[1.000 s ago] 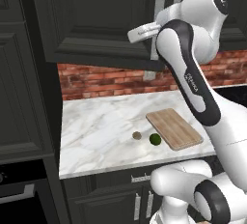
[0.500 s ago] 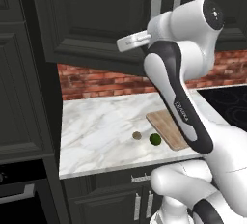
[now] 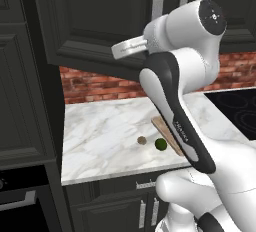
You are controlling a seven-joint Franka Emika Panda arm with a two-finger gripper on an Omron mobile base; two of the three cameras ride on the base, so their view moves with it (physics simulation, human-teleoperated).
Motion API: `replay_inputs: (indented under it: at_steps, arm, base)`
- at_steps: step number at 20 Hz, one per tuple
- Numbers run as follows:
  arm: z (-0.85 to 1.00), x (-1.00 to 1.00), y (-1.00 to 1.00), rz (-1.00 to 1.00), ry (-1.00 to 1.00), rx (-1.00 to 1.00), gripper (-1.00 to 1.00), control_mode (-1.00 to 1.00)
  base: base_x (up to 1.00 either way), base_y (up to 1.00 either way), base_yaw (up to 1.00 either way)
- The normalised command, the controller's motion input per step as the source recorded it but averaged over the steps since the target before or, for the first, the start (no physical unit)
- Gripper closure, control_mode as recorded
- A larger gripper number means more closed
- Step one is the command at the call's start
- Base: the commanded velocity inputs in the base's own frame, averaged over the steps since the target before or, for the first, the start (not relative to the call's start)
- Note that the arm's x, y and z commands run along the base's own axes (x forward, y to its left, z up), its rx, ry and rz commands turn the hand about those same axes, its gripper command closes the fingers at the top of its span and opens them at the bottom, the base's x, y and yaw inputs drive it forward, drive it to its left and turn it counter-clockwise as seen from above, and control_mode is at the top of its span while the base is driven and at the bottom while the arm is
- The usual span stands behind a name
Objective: Open the cabinet. Place the bowl and condiment on the counter. Then place the lime and garlic on the cutting board.
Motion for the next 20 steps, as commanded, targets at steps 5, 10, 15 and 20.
replay_inputs:
  at_steps: [5,10,15,20]
  arm:
    - [-0.20,0.00,1.00,0.00,0.09,-0.08,1.00,-1.00]
    - [-0.24,0.00,1.00,-0.01,0.10,-0.08,1.00,-1.00]
    - [-0.29,0.00,1.00,-0.01,0.08,-0.07,1.00,-1.00]
    - [-0.18,-0.19,0.82,-0.01,0.01,-0.07,-1.00,-1.00]
  base:
    - [0.00,0.00,0.00]
    - [0.00,0.00,0.00]
    - [0.00,0.00,0.00]
    - [0.00,0.00,0.00]
